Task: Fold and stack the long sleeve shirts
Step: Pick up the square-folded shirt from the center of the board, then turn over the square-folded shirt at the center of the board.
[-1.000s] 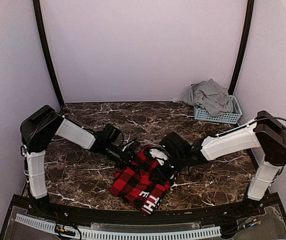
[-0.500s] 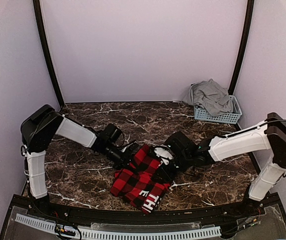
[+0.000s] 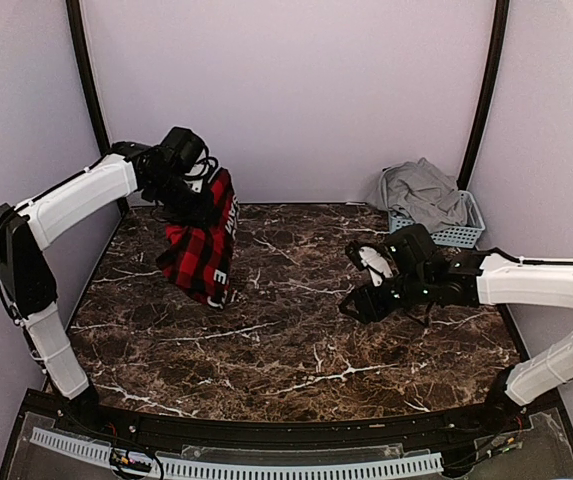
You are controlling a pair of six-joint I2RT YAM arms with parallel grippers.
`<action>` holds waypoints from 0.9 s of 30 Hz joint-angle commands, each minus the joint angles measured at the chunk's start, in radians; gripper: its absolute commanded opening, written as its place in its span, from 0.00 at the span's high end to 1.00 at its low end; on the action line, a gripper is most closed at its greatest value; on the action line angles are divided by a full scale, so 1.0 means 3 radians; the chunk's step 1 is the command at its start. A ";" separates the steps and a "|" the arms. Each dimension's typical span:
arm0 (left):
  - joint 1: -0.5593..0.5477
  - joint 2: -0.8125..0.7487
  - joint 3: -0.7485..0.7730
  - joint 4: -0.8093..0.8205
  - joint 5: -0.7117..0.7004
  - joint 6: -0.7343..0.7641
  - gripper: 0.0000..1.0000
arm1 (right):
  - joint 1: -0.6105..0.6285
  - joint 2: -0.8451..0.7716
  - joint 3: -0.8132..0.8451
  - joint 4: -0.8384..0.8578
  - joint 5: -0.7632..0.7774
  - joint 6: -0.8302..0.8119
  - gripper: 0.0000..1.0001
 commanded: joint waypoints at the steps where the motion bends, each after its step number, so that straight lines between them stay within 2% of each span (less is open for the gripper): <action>1: -0.0041 0.0272 0.0625 -0.1105 -0.1414 0.0185 1.00 | -0.0081 -0.0034 -0.0051 -0.0108 0.0125 0.0034 0.44; 5: -0.0135 0.0658 0.1048 -0.1429 -0.1968 0.0116 1.00 | -0.0100 0.0007 -0.0058 -0.0102 0.0140 0.0034 0.44; 11: -0.0445 0.1304 0.1511 -0.1769 -0.2280 -0.0018 1.00 | -0.0109 0.0107 -0.0050 -0.0123 0.0175 0.0044 0.44; 15: -0.0601 0.1520 0.1645 -0.1801 -0.2092 -0.0130 0.99 | -0.0134 0.0114 -0.0094 -0.0119 0.0189 0.0069 0.44; 23: -0.0931 0.1712 0.1573 -0.1539 -0.1572 -0.0291 0.82 | -0.0161 0.0129 -0.0189 -0.0076 0.0177 0.0093 0.44; 27: -0.1176 0.1785 0.1508 -0.1313 -0.1347 -0.0346 0.69 | -0.0210 0.0123 -0.0242 -0.0079 0.0193 0.0072 0.44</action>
